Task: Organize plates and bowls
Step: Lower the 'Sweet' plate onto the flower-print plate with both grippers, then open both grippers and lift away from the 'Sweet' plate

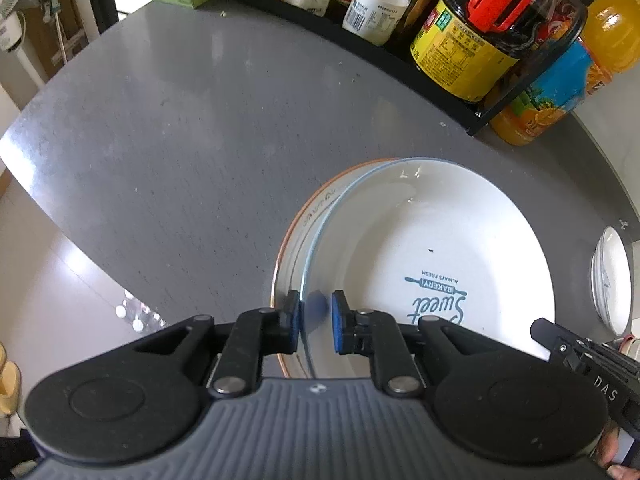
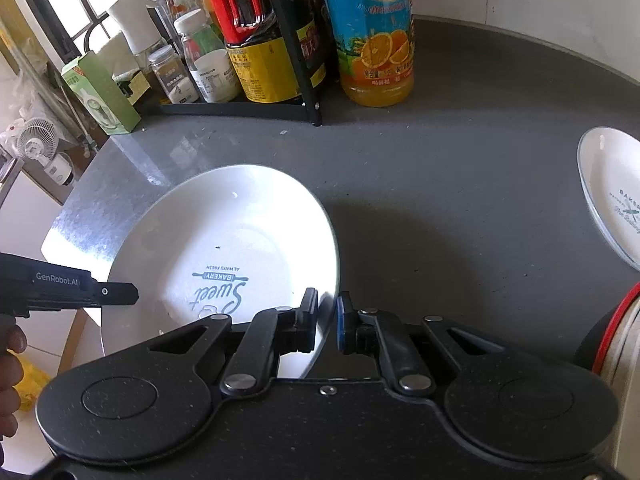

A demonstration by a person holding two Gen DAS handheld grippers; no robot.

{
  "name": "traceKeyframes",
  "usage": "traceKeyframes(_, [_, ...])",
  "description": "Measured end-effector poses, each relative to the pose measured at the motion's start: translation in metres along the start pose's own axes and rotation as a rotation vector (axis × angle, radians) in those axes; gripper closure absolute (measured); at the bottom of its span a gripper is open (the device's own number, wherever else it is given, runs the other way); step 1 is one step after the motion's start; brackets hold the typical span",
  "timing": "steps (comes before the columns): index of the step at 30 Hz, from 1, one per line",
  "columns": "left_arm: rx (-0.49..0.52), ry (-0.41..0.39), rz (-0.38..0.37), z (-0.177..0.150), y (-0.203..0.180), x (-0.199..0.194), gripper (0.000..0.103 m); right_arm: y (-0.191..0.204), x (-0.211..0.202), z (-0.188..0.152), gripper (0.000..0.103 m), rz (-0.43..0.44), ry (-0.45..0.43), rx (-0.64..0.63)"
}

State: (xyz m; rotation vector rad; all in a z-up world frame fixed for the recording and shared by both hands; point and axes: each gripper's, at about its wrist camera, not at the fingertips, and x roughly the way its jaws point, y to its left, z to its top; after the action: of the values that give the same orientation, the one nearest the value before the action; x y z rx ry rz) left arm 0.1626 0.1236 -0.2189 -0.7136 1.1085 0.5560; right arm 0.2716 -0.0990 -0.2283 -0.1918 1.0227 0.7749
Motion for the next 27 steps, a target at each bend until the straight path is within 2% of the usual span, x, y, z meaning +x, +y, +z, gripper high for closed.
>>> traceKeyframes(7, [-0.029, 0.032, -0.022, -0.002, 0.000, 0.003, 0.081, 0.001, -0.003, 0.000, 0.095, -0.009, -0.008, -0.004])
traceKeyframes(11, [-0.013, 0.001, -0.031, -0.001, -0.004, -0.003, 0.064, 0.003, -0.006, -0.001, 0.095, -0.011, -0.015, -0.013])
traceKeyframes(13, [-0.012, 0.000, -0.029, 0.000, -0.005, -0.003, 0.063, 0.002, -0.005, -0.001, 0.095, -0.010, -0.013, -0.010])
traceKeyframes(17, [-0.011, -0.022, -0.010, 0.002, -0.007, -0.009, 0.062, 0.002, -0.002, -0.001, 0.095, -0.014, -0.012, -0.015])
traceKeyframes(18, [-0.007, -0.031, 0.002, 0.002, -0.006, -0.013, 0.056, 0.003, -0.001, 0.000, 0.095, -0.015, -0.011, -0.017])
traceKeyframes(21, [0.000, -0.066, 0.051, 0.002, -0.002, -0.021, 0.049, 0.006, 0.004, 0.000, 0.094, -0.017, -0.004, -0.032])
traceKeyframes(27, [-0.033, -0.064, 0.091, 0.002, 0.014, -0.018, 0.048, 0.012, 0.016, -0.003, 0.092, -0.027, 0.004, -0.065])
